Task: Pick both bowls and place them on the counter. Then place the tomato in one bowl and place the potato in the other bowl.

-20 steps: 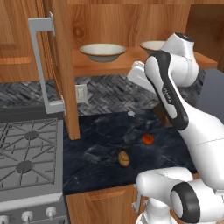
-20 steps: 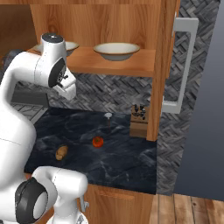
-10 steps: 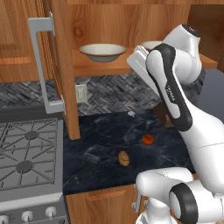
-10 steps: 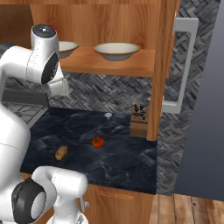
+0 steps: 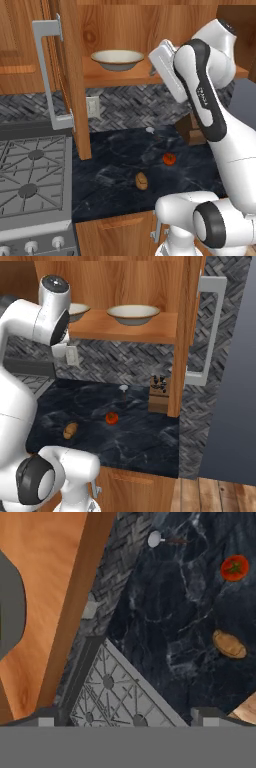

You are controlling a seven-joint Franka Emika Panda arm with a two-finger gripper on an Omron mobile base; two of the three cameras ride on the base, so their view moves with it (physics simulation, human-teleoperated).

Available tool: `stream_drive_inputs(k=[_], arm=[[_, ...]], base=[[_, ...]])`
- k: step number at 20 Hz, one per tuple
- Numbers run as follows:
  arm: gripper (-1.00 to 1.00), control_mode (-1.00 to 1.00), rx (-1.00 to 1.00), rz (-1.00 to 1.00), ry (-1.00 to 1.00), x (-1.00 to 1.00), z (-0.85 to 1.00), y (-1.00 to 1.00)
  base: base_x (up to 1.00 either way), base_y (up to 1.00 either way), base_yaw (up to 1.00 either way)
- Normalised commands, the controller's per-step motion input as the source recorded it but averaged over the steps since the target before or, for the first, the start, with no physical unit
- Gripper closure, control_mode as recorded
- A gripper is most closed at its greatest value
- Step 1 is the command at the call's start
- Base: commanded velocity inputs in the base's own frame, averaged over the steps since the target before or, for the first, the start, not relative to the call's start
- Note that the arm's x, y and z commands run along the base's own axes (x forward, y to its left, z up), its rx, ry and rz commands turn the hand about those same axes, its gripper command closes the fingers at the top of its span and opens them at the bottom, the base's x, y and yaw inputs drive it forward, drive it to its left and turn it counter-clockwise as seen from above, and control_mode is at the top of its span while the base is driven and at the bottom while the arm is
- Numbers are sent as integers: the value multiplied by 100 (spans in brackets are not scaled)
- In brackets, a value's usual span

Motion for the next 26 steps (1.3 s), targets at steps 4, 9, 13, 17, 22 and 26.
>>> stream_drive_inputs(k=[4, 9, 13, 17, 22, 26], arm=[[-100, -100, 5, -7, -4, 23, 27, 10], [-100, -100, 7, -6, -9, 26, 20, 4], [-100, -100, 11, -1, -9, 29, 4, 3], [-100, -100, 9, 0, -1, 35, 0, 1], [-100, -100, 2, 0, 0, 38, 3, 2], [-100, -100, 1, 0, 4, 52, 6, 6]], base=[[0, 0, 0], [0, 0, 0], [0, 0, 0], [0, 0, 0], [0, 0, 0], [0, 0, 0]])
